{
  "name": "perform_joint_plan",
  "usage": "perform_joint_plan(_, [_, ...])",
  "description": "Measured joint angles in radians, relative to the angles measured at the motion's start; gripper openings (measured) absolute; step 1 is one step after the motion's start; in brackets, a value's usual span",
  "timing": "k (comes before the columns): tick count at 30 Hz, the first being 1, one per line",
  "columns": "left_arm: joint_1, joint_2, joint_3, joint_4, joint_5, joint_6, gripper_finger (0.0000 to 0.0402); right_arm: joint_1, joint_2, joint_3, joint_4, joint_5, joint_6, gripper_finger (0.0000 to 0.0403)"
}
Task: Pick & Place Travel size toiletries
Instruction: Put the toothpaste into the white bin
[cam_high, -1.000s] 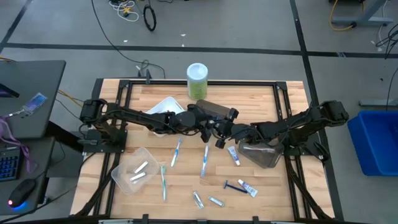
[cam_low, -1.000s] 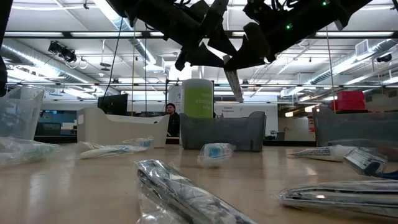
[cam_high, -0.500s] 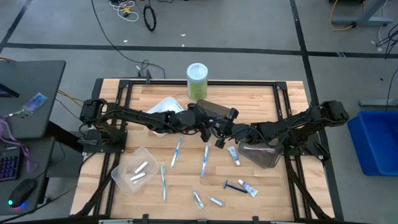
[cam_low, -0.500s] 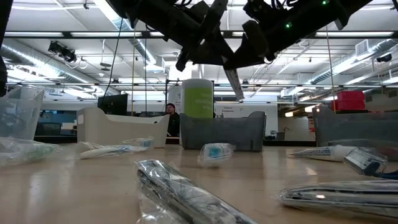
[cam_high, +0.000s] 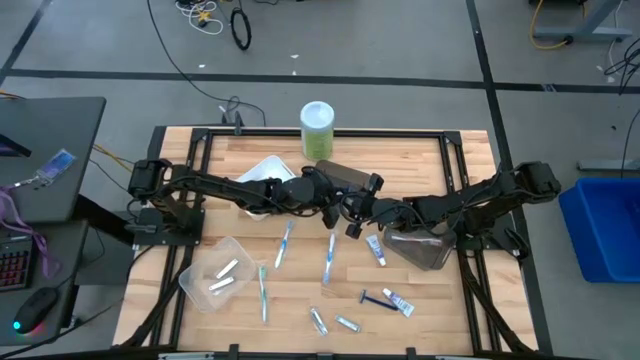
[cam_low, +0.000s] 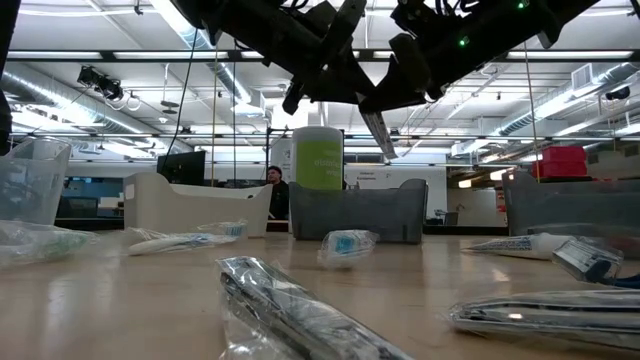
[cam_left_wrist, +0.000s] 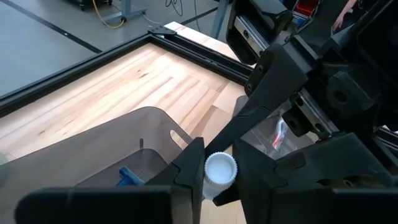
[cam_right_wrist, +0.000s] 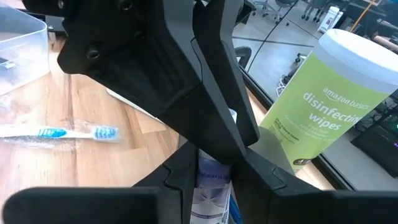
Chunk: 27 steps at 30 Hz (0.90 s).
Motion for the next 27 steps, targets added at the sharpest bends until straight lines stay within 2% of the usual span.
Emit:
perform_joint_plan(11, [0.000, 0.000, 0.000, -0.053, 0.002, 0.000, 0.0077, 0.000, 0.000, 0.000, -0.058, -0.005, 0.015, 0.0159])
perform_joint_plan(15, [0.003, -0.011, 0.000, -0.122, -0.014, 0.000, 0.0070, 0.005, -0.005, 0.000, -0.058, 0.000, 0.018, 0.0185])
perform_joint_plan(22, [0.006, -0.161, -0.001, -0.399, -0.086, -0.055, 0.0075, 0.032, -0.036, 0.001, -0.122, 0.083, 0.018, 0.0208])
perform_joint_plan(27, [0.004, -0.319, 0.001, -0.646, -0.255, -0.158, 0.0075, 0.035, -0.037, 0.001, -0.129, 0.075, 0.018, 0.0209])
